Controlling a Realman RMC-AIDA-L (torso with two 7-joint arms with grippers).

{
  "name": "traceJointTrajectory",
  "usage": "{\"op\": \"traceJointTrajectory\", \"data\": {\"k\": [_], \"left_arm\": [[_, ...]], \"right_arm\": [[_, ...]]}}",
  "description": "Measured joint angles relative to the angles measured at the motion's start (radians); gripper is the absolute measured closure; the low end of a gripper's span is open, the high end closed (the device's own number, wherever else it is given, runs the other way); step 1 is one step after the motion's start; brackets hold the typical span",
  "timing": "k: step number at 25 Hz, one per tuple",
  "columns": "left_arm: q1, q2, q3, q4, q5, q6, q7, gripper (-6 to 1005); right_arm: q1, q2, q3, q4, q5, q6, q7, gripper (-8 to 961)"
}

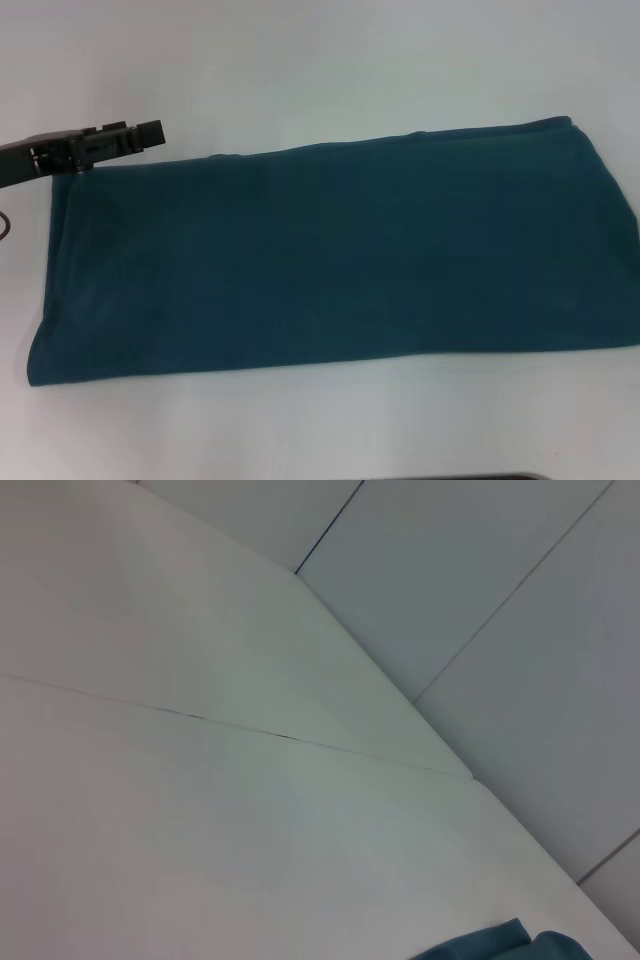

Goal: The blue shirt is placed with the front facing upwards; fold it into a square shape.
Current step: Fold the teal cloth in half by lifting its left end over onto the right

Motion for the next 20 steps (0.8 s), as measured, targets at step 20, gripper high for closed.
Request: {"op": "traceJointTrajectory", "data": {"k": [20], "left_arm": [[-0.007,0.008,-0.011,-0.011,-0.001,-0.005,-0.015,132]], "right_arm": [[0.059,0.046,-0.079,0.017,0.03,0.11,-0.062,25]]}}
